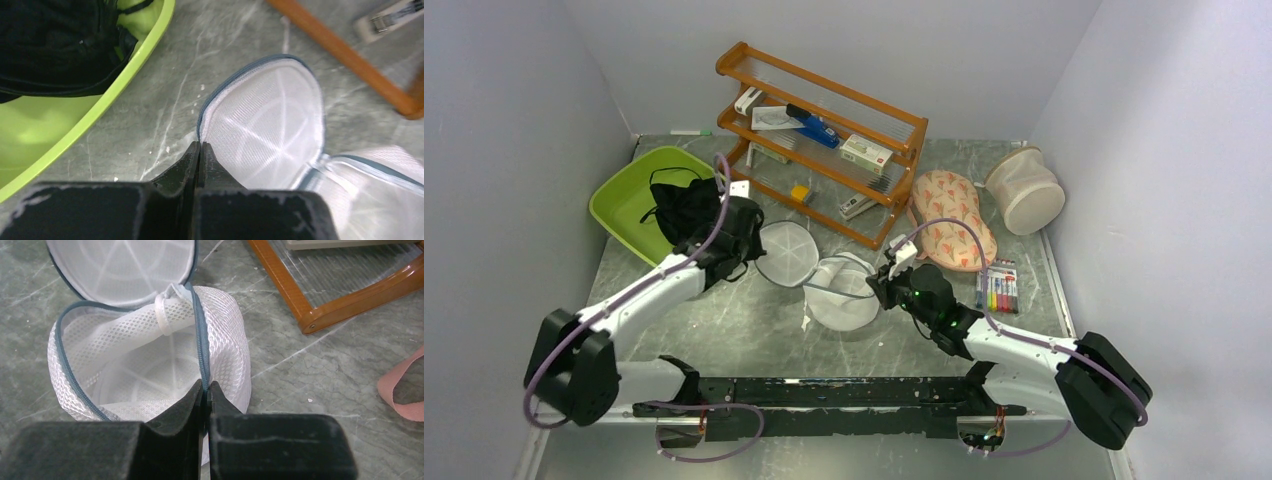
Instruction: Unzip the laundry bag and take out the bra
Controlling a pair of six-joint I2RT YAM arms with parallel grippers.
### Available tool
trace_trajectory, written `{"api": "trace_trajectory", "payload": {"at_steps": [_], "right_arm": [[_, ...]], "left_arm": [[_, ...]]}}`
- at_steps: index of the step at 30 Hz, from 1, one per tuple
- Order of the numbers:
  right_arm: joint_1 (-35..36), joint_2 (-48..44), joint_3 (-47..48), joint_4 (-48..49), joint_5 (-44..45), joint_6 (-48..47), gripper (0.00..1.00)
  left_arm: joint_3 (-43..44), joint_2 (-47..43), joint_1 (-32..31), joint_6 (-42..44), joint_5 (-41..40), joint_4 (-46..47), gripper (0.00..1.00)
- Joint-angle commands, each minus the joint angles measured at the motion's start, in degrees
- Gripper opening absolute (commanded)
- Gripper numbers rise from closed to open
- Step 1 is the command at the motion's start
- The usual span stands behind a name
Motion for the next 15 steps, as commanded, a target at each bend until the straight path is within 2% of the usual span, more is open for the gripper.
{"api": "trace_trajectory", "payload": {"at_steps": [1, 3, 5, 9, 12, 15], "right_arm": [[0.3, 0.5, 1.3, 1.3, 0.1, 0.1, 0.04], [0.4, 0.5, 1.2, 1.5, 0.0, 0.1, 0.05], [0.4, 0.5, 1.1, 1.6, 0.0, 0.2, 0.11], [0.6, 0.5, 1.1, 1.7, -0.3, 0.3, 0.29], [0.6, 0.3, 1.1, 1.9, -0.7, 0.4, 0.39], [0.6, -0.7, 0.8, 1.8, -0.6, 0.5, 0.55]], "left_arm": [[2.2, -7.9, -0.3, 3.1, 5.4, -2.3, 0.07], [2.8, -11.3, -0.3, 4.5, 7.0, -3.0, 0.07], [3.9, -14.3, -0.3, 6.7, 8.7, -3.7, 0.07], [7.8, -17.4, -0.5, 11.7, 13.6, -6.0, 0.07], [10.4, -18.2, -0.5, 13.1, 16.8, -7.2, 0.07], [12.1, -18.5, -0.7, 14.4, 20.9, -6.9, 0.07]]}}
